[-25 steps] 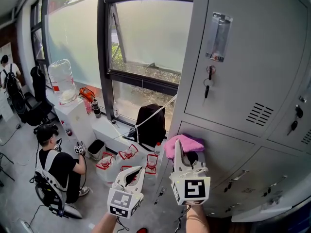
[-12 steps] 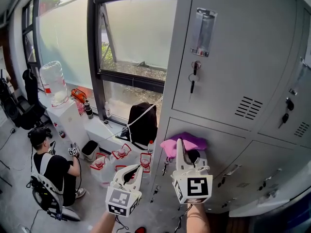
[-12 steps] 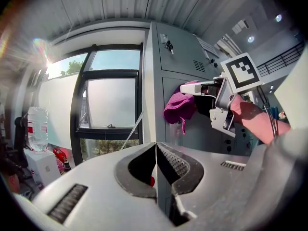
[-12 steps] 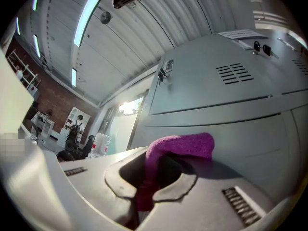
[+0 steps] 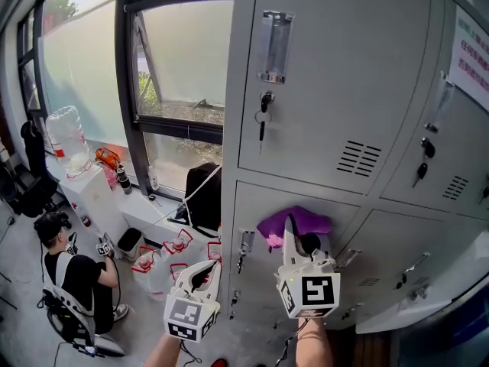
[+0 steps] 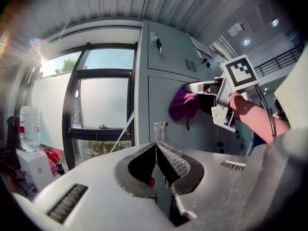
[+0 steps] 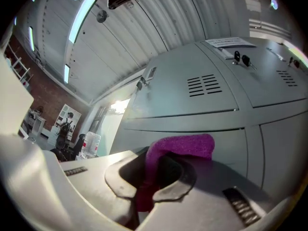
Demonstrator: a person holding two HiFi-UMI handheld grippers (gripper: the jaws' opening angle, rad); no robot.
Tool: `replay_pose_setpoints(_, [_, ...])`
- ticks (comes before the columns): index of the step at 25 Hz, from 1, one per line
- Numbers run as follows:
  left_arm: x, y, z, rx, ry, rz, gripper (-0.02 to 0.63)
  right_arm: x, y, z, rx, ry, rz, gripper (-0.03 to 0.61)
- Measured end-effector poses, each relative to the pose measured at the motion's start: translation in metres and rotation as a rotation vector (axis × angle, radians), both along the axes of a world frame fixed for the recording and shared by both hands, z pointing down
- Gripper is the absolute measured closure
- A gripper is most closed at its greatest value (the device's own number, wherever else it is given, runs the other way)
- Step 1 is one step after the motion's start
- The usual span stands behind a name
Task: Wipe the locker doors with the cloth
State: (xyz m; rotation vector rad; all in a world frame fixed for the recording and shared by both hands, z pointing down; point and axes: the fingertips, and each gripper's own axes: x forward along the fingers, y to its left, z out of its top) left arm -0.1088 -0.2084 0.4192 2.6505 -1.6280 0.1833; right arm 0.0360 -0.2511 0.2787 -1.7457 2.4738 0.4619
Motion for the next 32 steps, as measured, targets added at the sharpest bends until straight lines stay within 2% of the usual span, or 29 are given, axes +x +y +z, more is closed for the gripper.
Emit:
replay_pose_setpoints(22, [0.054,0.002,0.001,-0.01,0.001,0.047,0.588,0.112,0.021,-0.005,0.008,-0.022,0.157,0.548])
replay_pose_setpoints(32, [0.068,0.003,0.002,-0.013,-0.004,0.049,0.588,0.127,0.024,-0.004,0.013,-0.027,0.172,0.548])
